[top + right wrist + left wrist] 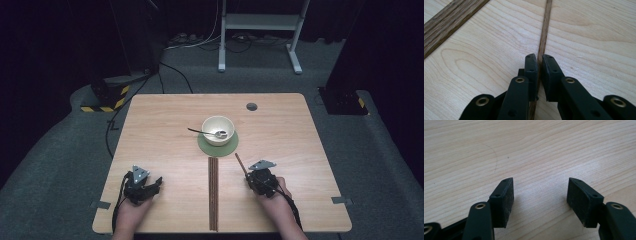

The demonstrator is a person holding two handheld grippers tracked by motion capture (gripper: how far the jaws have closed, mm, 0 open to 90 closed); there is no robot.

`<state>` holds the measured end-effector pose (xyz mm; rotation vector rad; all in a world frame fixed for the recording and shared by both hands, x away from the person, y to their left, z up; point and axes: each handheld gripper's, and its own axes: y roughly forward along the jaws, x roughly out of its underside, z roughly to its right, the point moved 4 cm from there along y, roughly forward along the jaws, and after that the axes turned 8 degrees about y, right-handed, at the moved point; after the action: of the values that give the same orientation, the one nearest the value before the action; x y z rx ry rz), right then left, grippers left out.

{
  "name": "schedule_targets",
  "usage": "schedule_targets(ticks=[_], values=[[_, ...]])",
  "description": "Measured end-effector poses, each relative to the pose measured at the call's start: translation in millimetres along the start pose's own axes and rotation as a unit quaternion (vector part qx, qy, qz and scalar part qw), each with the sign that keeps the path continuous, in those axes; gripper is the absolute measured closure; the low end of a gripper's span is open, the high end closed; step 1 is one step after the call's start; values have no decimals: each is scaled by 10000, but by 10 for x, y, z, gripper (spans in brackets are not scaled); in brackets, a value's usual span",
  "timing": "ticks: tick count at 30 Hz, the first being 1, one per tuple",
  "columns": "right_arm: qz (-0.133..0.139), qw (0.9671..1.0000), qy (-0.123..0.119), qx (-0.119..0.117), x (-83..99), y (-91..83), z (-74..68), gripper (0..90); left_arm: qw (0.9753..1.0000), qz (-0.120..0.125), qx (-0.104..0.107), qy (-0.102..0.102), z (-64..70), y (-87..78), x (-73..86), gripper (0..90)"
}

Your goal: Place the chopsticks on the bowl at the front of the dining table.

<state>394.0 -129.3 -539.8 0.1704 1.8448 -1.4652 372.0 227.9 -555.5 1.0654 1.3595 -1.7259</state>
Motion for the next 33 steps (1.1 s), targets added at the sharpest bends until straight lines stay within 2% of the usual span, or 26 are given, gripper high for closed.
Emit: schedule_targets(ticks=[11,19,20,21,23,24,28,30,32,33], values=[[70,9999,88,-80,-14,-11,32,840,10000,9,1,13,5,-1,1,386],[389,9990,150,-189,-65,-128,78,839,10000,-8,9,2,-1,0,0,383],[389,9990,150,-189,-65,-128,78,839,10000,13,4,-82,3,5,-4,383],[502,9983,175,-250,-76,-149,79,839,9999,47,24,-136,1,13,-10,382],[521,9980,200,-299,-81,-165,84,839,9998,48,2,-190,1,15,-12,380],[645,9970,273,-337,-94,-188,82,839,9999,8,16,-170,-13,16,-14,379],[781,9956,337,-382,-110,-227,87,839,9998,-49,3,-182,-24,14,-12,379],[984,9937,374,-379,-131,-256,79,838,9999,-5,16,-163,-17,17,-13,382],[1007,9935,362,-381,-139,-269,78,838,9999,-6,16,-134,-7,10,-10,389],[1049,9928,367,-440,-163,-289,69,838,9998,71,-6,-177,4,19,-14,389]])
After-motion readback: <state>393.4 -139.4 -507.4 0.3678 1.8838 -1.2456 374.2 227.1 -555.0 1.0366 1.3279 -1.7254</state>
